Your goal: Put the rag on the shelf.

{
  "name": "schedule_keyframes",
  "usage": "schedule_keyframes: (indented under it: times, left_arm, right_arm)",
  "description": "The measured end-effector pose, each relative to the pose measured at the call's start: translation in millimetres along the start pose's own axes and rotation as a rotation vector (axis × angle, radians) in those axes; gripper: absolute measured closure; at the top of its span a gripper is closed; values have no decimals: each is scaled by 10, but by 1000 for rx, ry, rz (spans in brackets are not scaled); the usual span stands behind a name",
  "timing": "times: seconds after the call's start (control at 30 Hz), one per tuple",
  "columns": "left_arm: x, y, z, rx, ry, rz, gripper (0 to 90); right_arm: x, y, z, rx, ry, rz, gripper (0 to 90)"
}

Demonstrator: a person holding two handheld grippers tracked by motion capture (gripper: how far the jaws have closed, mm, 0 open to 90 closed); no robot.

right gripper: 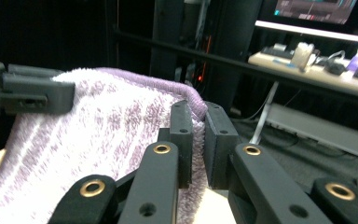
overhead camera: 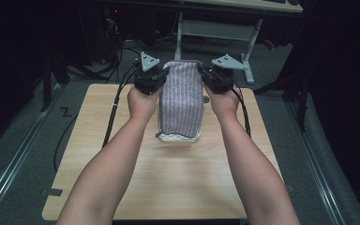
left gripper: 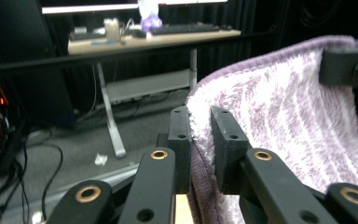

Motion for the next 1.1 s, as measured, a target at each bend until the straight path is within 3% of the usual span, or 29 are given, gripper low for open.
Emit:
schedule_keyframes:
  times: [0.1,0.13,0.2,0.33,0.43,0.6,0.63,0.73,1.1]
  left_arm:
    - [20,-53,-90,-31,15,-38,788]
    - [30,-87,-130,-58,37,-71,786]
    - [41,-177,-225,-126,45,-89,784]
    - [6,-348,-349,-217,-17,-35,767]
    - [-20,-432,-374,-239,-31,-12,754]
    - [-47,-457,-370,-237,-41,42,715]
    - [-63,-455,-367,-234,-42,56,641]
    - [-106,-448,-344,-225,-46,96,625]
    - [-108,-403,-245,-191,-39,78,607]
  right_arm:
    - [75,-84,-65,-26,5,-15,836]
    - [92,-118,-91,-37,6,-23,835]
    - [106,-198,-153,-71,14,-29,834]
    - [112,-373,-253,-146,8,-35,832]
    - [144,-486,-278,-180,22,-52,829]
    - [145,-584,-307,-213,31,-62,808]
    - [140,-586,-307,-216,27,-63,742]
    - [150,-565,-296,-201,29,-73,695]
    - [74,-461,-238,-193,32,-55,684]
Point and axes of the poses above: each handheld gripper's, and its own axes: z roughly backward along the jaws, y roughly out of its top, x roughly to its right, the point moved 2 cm from there along -z, roughly forward along the jaws, and after that the axes turned 12 degrees about y, right-handed, at the moved point
